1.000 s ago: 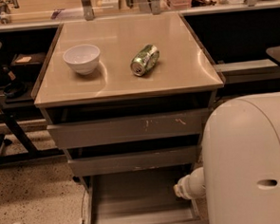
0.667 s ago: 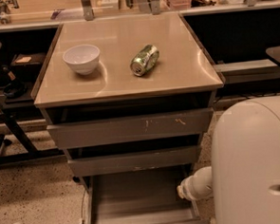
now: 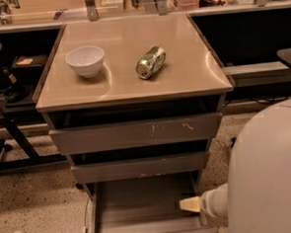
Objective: Open bottom drawer
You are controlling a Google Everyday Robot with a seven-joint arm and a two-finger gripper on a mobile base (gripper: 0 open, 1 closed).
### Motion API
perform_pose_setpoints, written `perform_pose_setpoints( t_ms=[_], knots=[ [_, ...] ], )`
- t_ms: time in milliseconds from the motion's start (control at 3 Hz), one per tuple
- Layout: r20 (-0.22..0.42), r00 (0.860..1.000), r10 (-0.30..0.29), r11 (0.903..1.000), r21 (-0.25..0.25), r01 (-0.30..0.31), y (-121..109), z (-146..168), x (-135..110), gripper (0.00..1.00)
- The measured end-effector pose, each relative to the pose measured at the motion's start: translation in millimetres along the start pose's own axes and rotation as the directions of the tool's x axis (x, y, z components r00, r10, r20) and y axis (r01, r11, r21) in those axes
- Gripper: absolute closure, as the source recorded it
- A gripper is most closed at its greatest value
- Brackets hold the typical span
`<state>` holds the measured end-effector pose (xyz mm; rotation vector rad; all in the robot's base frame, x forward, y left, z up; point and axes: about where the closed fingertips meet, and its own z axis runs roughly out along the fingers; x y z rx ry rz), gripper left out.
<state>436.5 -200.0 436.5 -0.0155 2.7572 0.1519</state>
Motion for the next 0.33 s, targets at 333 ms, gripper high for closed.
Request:
perform_pose_setpoints(
  t_ms=[333],
  knots=[
    [-0.013,0.995,0.101,0.9923,0.073,-0.1,-9.5,-31.0,29.8,0.0]
  ],
)
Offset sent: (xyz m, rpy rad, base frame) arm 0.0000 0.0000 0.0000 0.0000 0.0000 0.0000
